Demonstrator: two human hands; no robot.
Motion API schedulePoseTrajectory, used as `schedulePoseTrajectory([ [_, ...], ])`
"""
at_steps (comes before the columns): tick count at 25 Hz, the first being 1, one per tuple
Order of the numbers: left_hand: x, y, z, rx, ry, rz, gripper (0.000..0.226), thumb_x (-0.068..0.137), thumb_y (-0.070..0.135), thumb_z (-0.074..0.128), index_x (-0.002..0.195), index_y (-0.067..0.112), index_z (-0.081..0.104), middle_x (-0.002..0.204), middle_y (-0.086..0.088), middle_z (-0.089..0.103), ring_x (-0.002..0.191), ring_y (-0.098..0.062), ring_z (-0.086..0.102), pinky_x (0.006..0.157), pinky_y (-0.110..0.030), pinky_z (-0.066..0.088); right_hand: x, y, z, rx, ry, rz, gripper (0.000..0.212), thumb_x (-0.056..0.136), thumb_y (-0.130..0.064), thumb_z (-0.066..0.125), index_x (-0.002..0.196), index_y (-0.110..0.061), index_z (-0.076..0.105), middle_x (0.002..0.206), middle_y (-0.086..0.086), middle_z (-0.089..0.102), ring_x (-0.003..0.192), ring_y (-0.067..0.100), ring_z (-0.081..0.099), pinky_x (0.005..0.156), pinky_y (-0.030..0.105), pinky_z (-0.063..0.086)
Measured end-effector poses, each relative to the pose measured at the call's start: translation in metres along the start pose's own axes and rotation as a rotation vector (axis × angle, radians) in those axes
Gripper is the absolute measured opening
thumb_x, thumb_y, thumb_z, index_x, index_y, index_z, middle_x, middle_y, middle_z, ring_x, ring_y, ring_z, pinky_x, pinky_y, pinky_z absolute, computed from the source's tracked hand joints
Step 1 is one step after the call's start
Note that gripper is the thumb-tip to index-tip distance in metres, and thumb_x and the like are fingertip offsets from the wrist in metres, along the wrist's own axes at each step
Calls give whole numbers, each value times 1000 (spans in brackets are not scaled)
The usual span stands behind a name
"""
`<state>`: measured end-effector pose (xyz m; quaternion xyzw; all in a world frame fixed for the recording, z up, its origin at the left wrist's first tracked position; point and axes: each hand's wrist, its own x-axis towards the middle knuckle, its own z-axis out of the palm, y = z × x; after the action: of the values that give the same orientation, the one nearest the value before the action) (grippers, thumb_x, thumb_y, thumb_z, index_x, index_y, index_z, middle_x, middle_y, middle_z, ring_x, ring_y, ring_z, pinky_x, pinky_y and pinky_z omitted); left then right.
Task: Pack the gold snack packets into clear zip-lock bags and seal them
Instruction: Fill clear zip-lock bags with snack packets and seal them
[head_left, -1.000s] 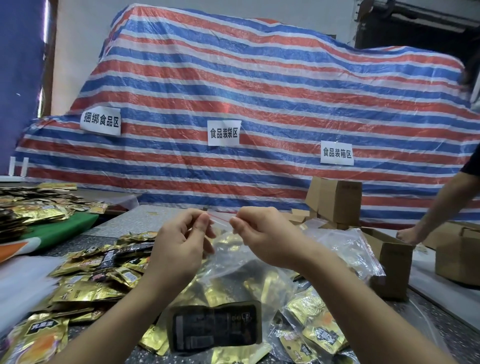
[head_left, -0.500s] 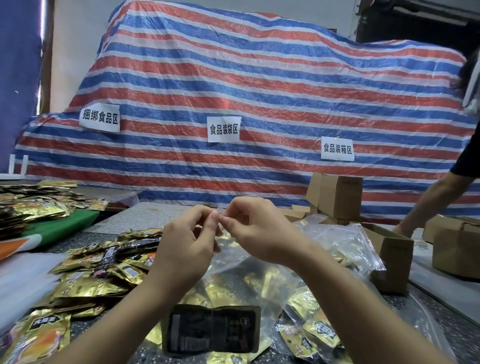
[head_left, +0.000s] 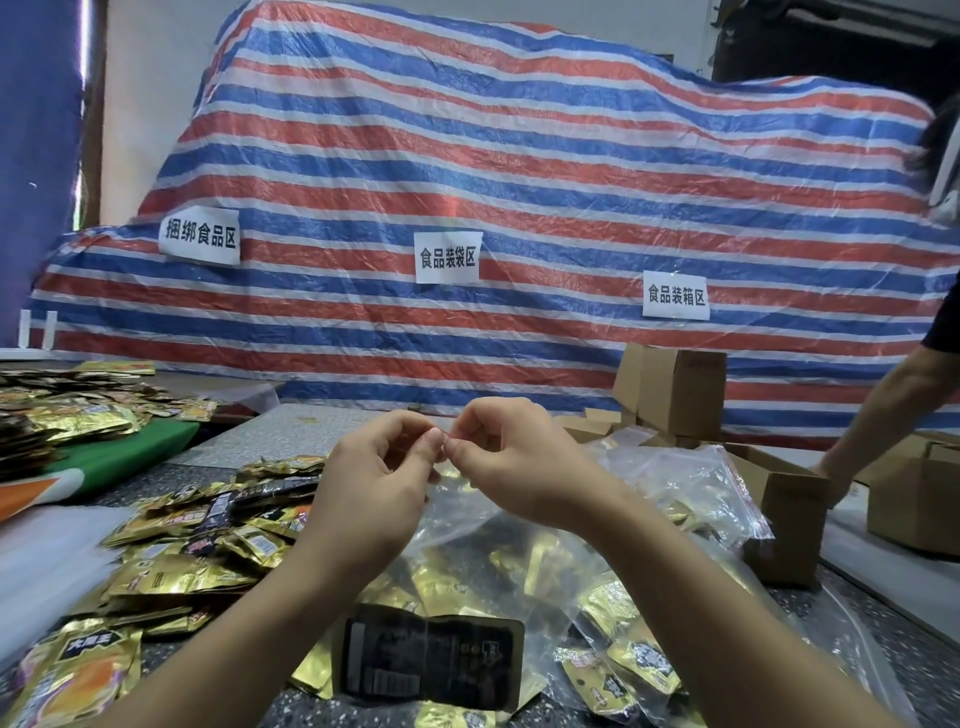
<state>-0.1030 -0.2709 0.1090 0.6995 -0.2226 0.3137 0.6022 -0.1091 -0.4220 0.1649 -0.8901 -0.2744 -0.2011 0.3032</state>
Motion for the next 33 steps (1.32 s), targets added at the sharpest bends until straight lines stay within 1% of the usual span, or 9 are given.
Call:
schedulePoseTrajectory([
  [7,1,2,4,71,10,12,20,97,17,58,83,26,68,75,9,69,67,-8,64,58,-25,53,-1,-1,1,-6,17,27,12,95,-30,63,87,-21,67,78,-9,65,70,5,58,61,20,44],
  [13,-2,5,6,167,37,103,20,97,16,58,80,27,64,74,5,65,62,-18,59,54,-40,49,-1,-1,1,-1,15,75,13,94,-33,63,82,-28,63,75,-11,64,68,4,58,57,17,41],
  [17,-3,7,7,163,61,136,20,97,14,57,81,23,65,67,-2,63,61,-23,59,57,-53,50,-2,-3,0,29,20,87,11,95,-30,63,88,-22,66,80,-6,66,74,8,61,63,24,47],
  [19,-2,9,8,169,62,156,20,97,12,57,81,22,65,66,-1,62,59,-20,58,55,-47,51,-1,-5,-1,20,29,82,12,96,-28,63,92,-18,68,82,-4,67,77,11,63,68,29,52],
  [22,0,10,8,247,73,207,18,96,9,58,82,18,64,65,2,60,60,-16,55,48,-23,41,-1,-8,-2,-17,64,66,11,96,-26,63,90,-17,69,80,-3,68,77,13,64,73,35,56],
  [25,2,9,8,278,85,214,15,96,10,57,84,15,63,67,3,60,63,-14,55,51,-21,40,-1,-8,-2,-21,84,60,12,95,-26,64,88,-18,69,79,-3,68,76,13,64,72,35,56],
  [28,3,9,8,234,30,136,16,99,20,54,85,19,61,68,-1,62,62,-14,59,54,-27,49,-1,-8,0,-19,76,65,11,96,-25,63,86,-21,68,79,-6,67,76,10,63,69,30,55],
  [30,5,9,5,224,-66,84,21,100,26,49,85,18,61,68,-4,63,61,-19,60,59,-43,53,-1,-7,-1,-33,80,68,10,95,-24,64,86,-22,68,78,-6,67,75,9,63,68,29,54],
  [33,6,7,-1,286,-110,186,24,101,23,49,84,15,64,63,-4,60,58,-19,56,57,-46,48,1,-6,-1,-22,60,82,11,96,-27,64,87,-20,69,79,-4,69,77,12,66,74,34,57],
])
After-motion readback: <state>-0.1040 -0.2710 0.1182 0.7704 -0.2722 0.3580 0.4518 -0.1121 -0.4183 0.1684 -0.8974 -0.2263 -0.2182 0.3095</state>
